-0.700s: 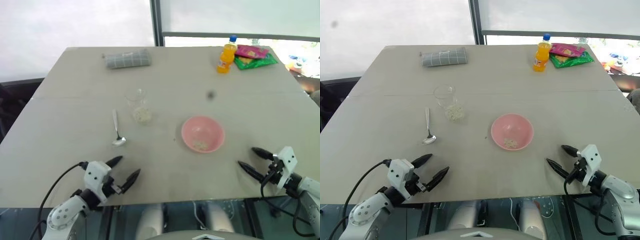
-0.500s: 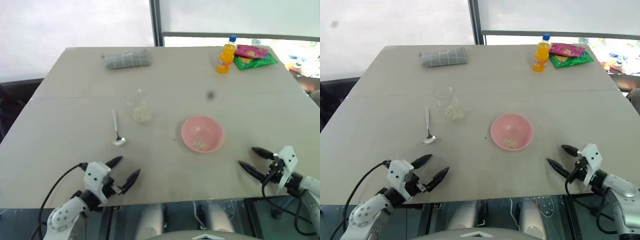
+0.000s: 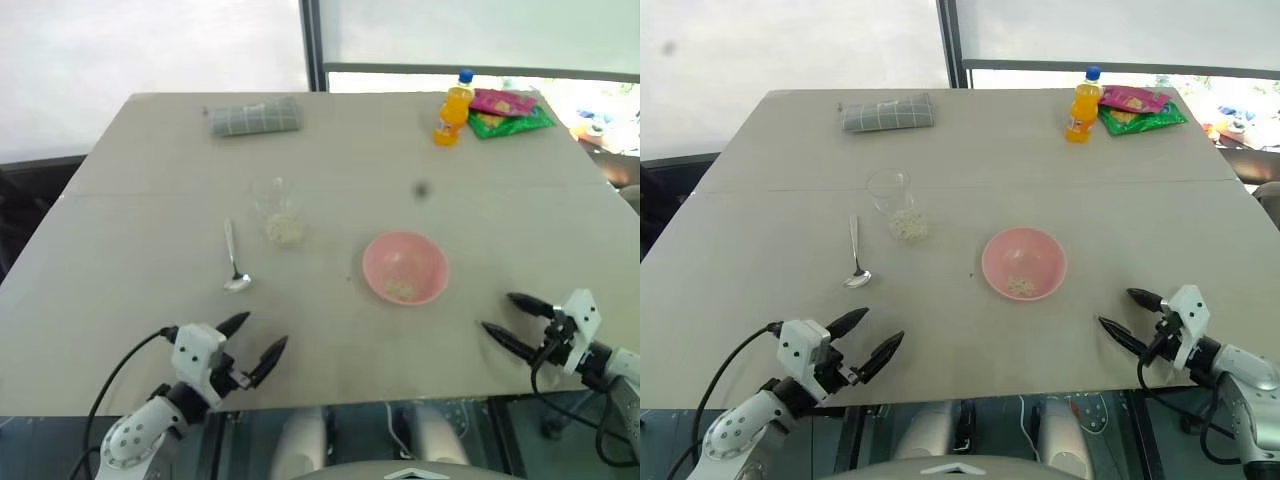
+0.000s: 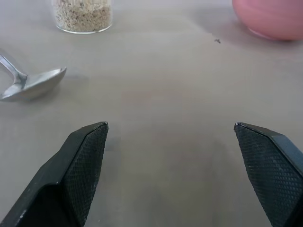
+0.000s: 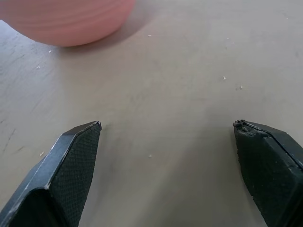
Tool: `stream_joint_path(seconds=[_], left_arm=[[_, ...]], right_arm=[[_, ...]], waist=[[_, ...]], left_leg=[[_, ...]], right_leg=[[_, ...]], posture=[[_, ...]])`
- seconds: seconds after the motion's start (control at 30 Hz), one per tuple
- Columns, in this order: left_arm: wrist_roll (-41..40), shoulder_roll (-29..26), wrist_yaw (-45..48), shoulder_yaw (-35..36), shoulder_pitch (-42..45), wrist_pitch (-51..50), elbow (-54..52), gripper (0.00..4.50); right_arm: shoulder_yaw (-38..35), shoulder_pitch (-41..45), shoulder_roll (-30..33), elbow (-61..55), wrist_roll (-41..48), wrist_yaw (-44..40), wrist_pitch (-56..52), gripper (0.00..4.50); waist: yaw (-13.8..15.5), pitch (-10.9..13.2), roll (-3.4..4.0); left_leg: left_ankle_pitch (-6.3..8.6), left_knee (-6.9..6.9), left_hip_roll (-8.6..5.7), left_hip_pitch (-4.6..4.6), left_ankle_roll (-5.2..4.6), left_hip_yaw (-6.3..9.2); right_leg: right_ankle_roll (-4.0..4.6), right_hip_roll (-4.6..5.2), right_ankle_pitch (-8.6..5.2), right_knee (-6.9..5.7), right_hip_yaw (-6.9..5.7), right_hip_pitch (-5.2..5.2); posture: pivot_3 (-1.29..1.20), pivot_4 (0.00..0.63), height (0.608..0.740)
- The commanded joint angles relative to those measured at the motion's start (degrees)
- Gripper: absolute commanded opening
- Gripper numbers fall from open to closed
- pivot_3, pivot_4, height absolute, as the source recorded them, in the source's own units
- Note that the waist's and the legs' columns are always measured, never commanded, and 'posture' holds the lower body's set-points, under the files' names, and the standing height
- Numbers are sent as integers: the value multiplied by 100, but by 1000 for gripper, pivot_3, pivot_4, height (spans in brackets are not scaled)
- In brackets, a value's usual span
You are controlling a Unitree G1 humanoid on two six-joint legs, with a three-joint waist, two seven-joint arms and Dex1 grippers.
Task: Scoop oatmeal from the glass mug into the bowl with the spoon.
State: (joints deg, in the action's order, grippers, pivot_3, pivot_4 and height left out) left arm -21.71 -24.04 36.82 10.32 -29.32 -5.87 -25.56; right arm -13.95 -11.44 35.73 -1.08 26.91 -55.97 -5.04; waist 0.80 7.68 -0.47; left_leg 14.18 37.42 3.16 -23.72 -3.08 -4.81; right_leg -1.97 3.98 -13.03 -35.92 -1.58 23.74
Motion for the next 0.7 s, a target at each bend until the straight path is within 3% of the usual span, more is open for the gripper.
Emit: stream_joint_path(seconds=[0.03, 0.23, 0.4, 0.53, 0.7], left_arm=[[-210, -4, -124, 5, -34, -225, -510, 4423], [-211, 78, -386, 100, -132, -411, -787, 4423], [-191, 659, -1800, 207, -14, -1267, -1713, 4423], [19, 826, -2935, 320, 846, -2278, -2183, 4423], [635, 247, -3923, 410, 2543, -4403, -2267, 4423]], right_arm=[[-258, 35, 187, -64, 159, -202, 15, 4500], [-350, -18, 510, -144, 246, -624, 25, 4500], [-548, -81, 911, -840, 803, -940, -514, 4500], [-638, 151, 1278, -1791, 1494, -840, -1383, 4500], [-384, 898, 1453, -2436, 1898, -510, -2064, 4500]], waist=[[0, 0, 0], [0, 1, 0], [3, 13, -20], [9, 21, -24], [9, 42, -49]], left_leg=[[0, 0, 0, 0, 0, 0], [0, 1, -2, 0, 0, 0], [0, 9, -1, 1, -1, 3], [-1, 21, -1, 3, -1, 19], [0, 83, 1, 1, 0, 47]], right_leg=[[0, -1, 0, 0, 0, 0], [0, -8, 0, 0, 0, 0], [-3, -6, 0, -1, 3, -8], [-4, -16, 0, -15, 1, -14], [-14, -41, -9, -79, -11, -14]], posture=[[0, 150, 740], [0, 150, 740], [0, 150, 740], [0, 150, 740], [0, 150, 740]])
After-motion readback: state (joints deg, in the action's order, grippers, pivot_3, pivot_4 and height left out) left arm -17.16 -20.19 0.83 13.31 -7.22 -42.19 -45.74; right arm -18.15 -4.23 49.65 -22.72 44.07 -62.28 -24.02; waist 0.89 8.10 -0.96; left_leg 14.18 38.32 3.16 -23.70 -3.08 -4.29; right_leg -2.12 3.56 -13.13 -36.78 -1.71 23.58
